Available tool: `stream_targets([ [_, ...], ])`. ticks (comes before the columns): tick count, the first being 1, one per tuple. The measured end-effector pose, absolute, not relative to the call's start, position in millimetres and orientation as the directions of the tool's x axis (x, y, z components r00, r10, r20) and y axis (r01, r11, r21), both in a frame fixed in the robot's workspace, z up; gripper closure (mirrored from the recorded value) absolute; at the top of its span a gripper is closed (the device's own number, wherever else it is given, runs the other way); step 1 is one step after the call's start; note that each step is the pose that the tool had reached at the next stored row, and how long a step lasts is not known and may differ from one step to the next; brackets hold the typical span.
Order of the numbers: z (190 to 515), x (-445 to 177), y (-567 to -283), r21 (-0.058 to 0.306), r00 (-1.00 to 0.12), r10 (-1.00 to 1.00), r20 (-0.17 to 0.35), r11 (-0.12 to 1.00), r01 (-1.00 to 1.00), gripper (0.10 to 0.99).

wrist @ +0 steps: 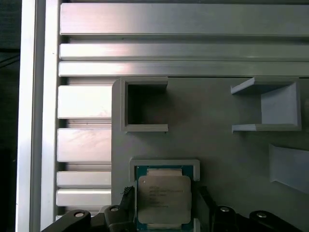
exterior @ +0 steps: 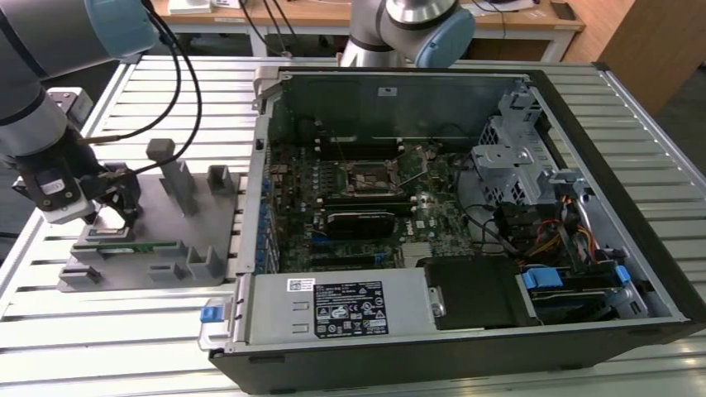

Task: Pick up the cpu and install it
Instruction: 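Pick up the cpu and move it towards the insertion slot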

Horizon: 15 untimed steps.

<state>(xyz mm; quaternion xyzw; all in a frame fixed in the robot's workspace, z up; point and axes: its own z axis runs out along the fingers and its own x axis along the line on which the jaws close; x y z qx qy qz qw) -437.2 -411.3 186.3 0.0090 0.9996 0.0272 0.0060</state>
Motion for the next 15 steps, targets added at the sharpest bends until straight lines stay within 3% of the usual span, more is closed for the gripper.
stream_targets([
  [12, 186.2, -438.5, -411.3, 0.055, -1.000, 0.018, -0.013, 0.998, 0.018, 0.467],
  [15, 186.1, -438.3, -411.3, 0.054, -1.000, 0.018, -0.013, 0.998, 0.017, 0.545],
])
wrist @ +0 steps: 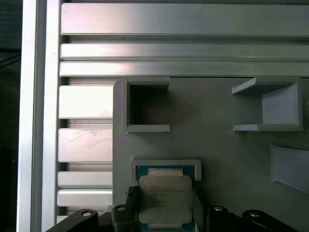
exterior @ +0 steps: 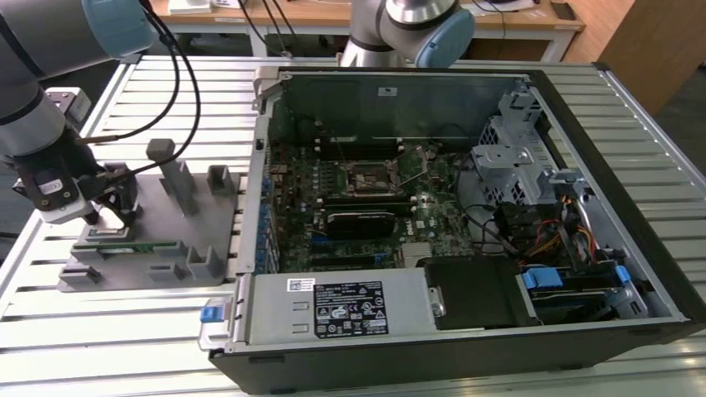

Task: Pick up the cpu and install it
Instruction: 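Pick up the cpu and move it towards the insertion slot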

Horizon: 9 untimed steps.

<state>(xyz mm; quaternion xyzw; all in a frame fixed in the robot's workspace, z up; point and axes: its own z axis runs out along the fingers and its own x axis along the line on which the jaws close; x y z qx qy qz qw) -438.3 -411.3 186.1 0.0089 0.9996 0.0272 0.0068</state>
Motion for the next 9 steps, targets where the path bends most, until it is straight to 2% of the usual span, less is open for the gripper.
stream_targets([
  [9, 194.9, -438.2, -411.3, 0.056, -1.000, 0.018, -0.013, 0.998, 0.017, 0.561],
])
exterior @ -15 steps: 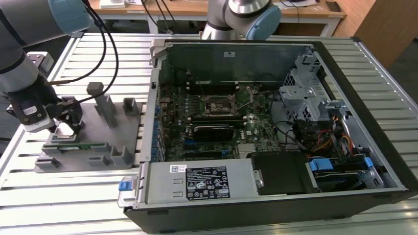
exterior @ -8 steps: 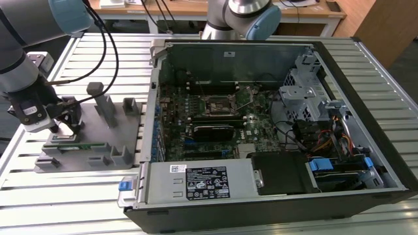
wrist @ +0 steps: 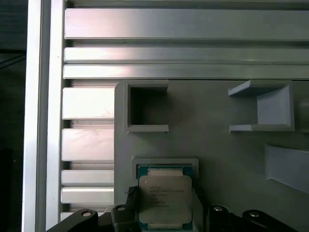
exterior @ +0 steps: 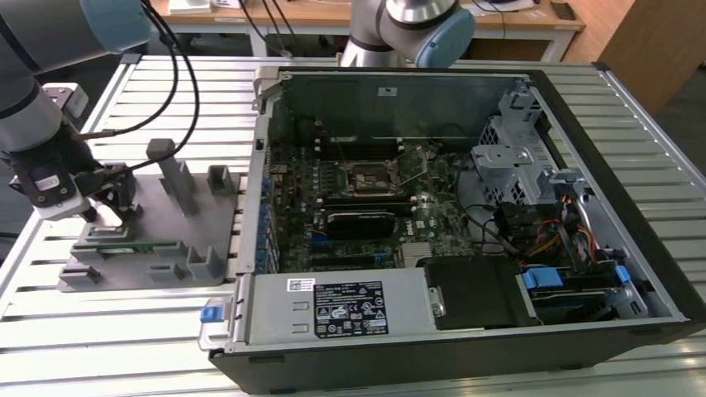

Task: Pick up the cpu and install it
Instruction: 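Pick up the cpu and move it towards the insertion slot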

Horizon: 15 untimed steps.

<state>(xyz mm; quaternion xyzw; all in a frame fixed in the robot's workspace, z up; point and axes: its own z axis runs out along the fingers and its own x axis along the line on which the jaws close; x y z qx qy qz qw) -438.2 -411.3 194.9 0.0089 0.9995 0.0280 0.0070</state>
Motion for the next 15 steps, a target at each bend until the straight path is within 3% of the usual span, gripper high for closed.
stream_targets([
  [15, 246.9, -438.2, -411.0, 0.056, -1.000, 0.018, -0.013, 0.998, 0.017, 0.561],
])
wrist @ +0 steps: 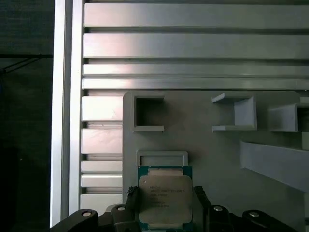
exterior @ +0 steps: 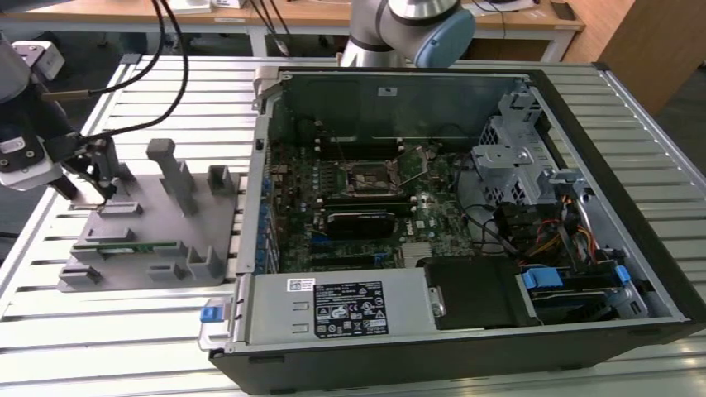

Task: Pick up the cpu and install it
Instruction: 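Pick up the cpu and move it towards the insertion slot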

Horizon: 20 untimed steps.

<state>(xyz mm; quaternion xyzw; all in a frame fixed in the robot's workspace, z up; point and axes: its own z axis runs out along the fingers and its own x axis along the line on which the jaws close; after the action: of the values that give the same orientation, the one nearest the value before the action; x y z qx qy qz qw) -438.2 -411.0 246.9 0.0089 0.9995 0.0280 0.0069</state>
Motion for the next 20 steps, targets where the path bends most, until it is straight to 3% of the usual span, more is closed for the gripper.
stream_targets([
  [20, 336.9, -438.3, -410.1, 0.056, -1.000, 0.018, -0.013, 0.998, 0.017, 0.561],
])
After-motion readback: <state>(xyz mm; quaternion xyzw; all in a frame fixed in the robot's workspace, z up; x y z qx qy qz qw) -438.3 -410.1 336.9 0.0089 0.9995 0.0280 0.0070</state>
